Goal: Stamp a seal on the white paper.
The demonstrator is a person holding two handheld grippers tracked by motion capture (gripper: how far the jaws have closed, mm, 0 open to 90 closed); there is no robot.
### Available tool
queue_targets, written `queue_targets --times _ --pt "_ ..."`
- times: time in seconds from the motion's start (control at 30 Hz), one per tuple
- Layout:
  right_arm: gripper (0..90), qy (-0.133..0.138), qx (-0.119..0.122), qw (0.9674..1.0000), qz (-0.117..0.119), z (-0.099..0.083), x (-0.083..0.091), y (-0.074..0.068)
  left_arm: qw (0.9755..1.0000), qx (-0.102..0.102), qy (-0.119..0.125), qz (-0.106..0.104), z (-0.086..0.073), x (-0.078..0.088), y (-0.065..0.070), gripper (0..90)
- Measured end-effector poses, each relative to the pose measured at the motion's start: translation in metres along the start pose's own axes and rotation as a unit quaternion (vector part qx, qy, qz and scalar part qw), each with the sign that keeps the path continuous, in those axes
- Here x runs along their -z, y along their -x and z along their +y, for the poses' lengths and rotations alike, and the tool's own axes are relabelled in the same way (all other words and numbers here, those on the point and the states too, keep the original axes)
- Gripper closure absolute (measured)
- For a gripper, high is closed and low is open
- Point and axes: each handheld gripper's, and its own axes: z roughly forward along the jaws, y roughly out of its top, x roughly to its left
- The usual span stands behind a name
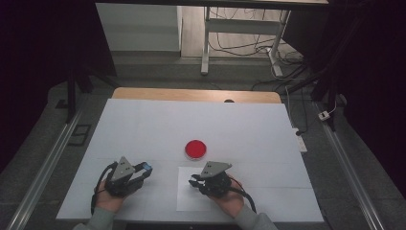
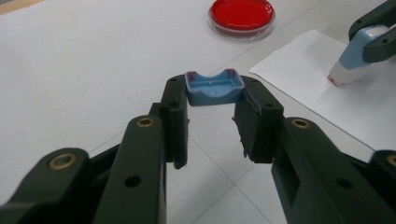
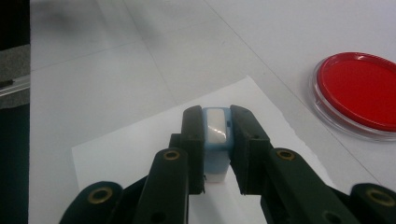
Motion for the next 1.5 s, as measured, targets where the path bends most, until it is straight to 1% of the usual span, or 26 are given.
queue_targets --times 0.27,0.43,0.47,0.63,0.77,1.13,1.5 --pt "76.1 0.001 0.001 1.0000 -0.005 -0.0008 -0.0003 -0.0023 1.0000 -0.001 0.000 0.000 0.0001 0.0001 0.0003 65.5" --pt "76.3 0.003 0.006 0.9999 -0.012 -0.0022 -0.0001 -0.0044 1.0000 0.000 0.001 0.001 0.0000 0.0005 0.0005 65.5" --pt "76.3 0.006 0.009 0.9999 -0.010 -0.0026 -0.0003 -0.0046 1.0000 0.000 0.001 0.001 0.0001 0.0005 0.0006 65.5" --pt "76.4 0.002 0.017 0.9998 -0.014 -0.0022 -0.0002 -0.0062 1.0000 0.000 0.001 0.001 0.0002 0.0007 0.0009 65.5" --pt "76.5 0.005 0.012 0.9998 -0.012 -0.0030 -0.0004 -0.0056 1.0000 0.000 0.002 0.001 0.0001 0.0007 0.0012 65.5" --pt "76.5 0.006 0.015 0.9998 -0.012 -0.0033 -0.0005 -0.0057 1.0000 0.000 0.002 0.002 0.0004 0.0014 0.0013 65.5" --pt "76.2 -0.001 0.017 0.9998 -0.014 -0.0014 0.0002 -0.0062 1.0000 0.001 0.001 0.002 0.0002 0.0008 0.0009 65.5"
